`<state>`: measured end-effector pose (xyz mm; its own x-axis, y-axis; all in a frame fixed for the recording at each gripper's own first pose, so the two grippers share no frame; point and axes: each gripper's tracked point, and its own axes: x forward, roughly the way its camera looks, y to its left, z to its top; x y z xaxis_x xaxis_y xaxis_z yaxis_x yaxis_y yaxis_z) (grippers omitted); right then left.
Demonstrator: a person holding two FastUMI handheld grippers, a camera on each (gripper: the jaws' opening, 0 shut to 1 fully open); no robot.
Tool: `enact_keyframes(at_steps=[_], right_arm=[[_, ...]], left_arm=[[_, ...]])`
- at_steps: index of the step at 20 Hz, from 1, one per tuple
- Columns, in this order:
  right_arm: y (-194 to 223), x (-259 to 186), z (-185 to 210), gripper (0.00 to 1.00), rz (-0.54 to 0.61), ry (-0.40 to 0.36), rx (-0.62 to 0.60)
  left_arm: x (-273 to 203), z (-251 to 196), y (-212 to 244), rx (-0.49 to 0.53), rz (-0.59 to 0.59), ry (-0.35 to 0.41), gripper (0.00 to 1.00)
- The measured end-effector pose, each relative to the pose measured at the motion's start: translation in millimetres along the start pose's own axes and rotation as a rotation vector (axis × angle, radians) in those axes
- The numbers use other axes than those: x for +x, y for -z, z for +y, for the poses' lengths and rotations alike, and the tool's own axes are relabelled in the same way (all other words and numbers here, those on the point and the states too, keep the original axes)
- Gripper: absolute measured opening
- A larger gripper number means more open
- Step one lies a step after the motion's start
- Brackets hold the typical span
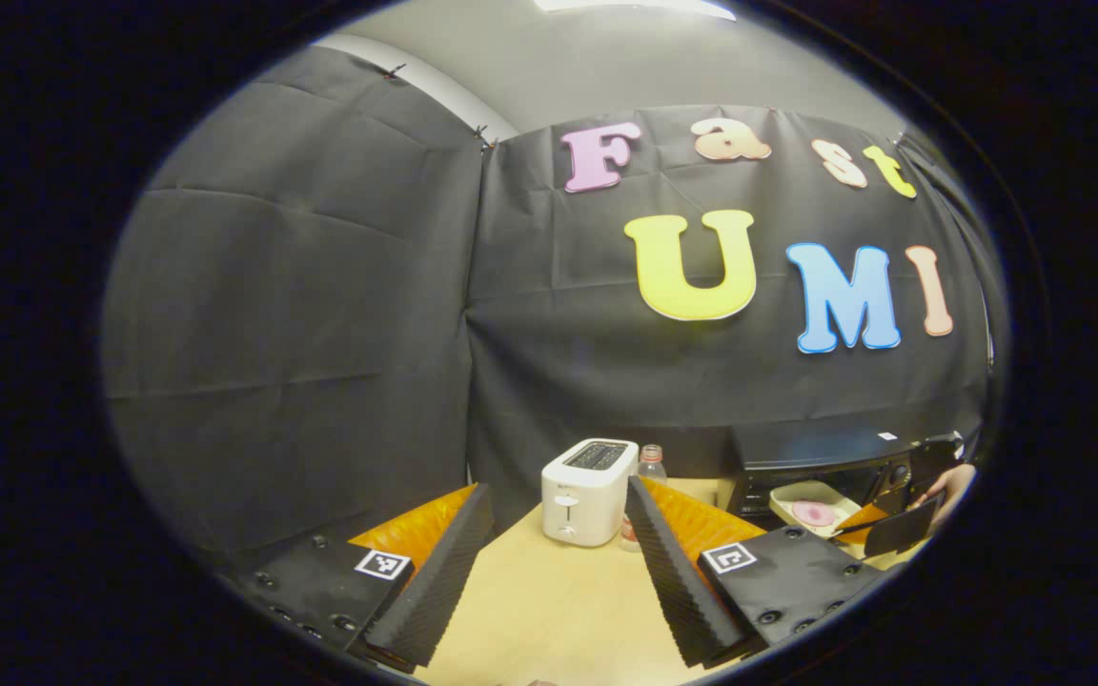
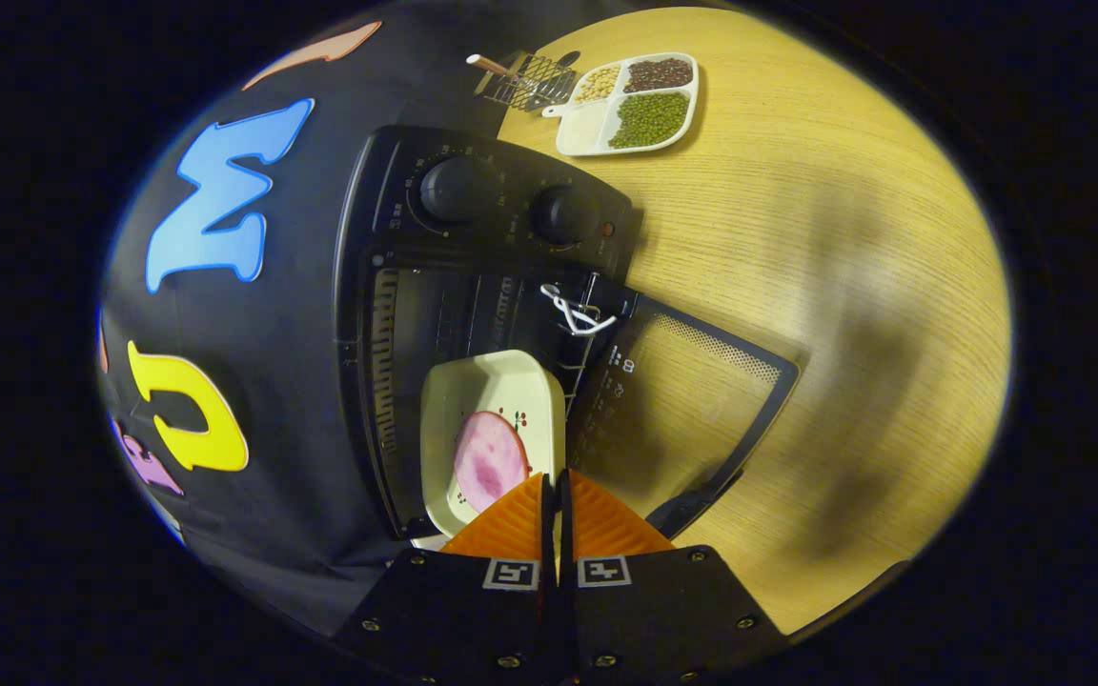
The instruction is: Open the electric oven with the left hand, put the food in, and close the electric oven.
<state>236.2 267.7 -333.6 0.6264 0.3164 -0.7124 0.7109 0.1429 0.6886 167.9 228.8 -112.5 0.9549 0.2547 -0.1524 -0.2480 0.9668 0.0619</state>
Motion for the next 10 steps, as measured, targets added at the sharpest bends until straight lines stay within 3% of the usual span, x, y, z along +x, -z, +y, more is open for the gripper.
enact_keyframes(at_steps=[1, 3, 7, 9, 10], right_arm=[[-2.2, 7.4, 3.4, 0.01, -0.016, -0.005, 0.03], [-3.7, 17.1, 9.5, 0.01, -0.035, -0.016, 0.072], [-8.2, 34.9, 20.0, 0.01, -0.089, -0.033, 0.129], [-9.9, 41.3, 25.2, 0.01, -0.108, -0.043, 0.155], [-10.7, 45.2, 27.8, 0.01, -0.11, -0.048, 0.162]], left_arm=[[-0.6, 5.6, 0.3, 0.004, 0.001, -0.007, 1.0], [-2.7, 16.4, 3.1, 0.015, 0.001, -0.028, 0.91], [-12.1, 38.6, 9.0, 0.02, 0.027, -0.075, 0.91], [-16.1, 49.5, 6.9, 0.031, 0.02, -0.102, 1.0], [-19.6, 53.4, 6.2, 0.037, 0.016, -0.112, 1.0]])
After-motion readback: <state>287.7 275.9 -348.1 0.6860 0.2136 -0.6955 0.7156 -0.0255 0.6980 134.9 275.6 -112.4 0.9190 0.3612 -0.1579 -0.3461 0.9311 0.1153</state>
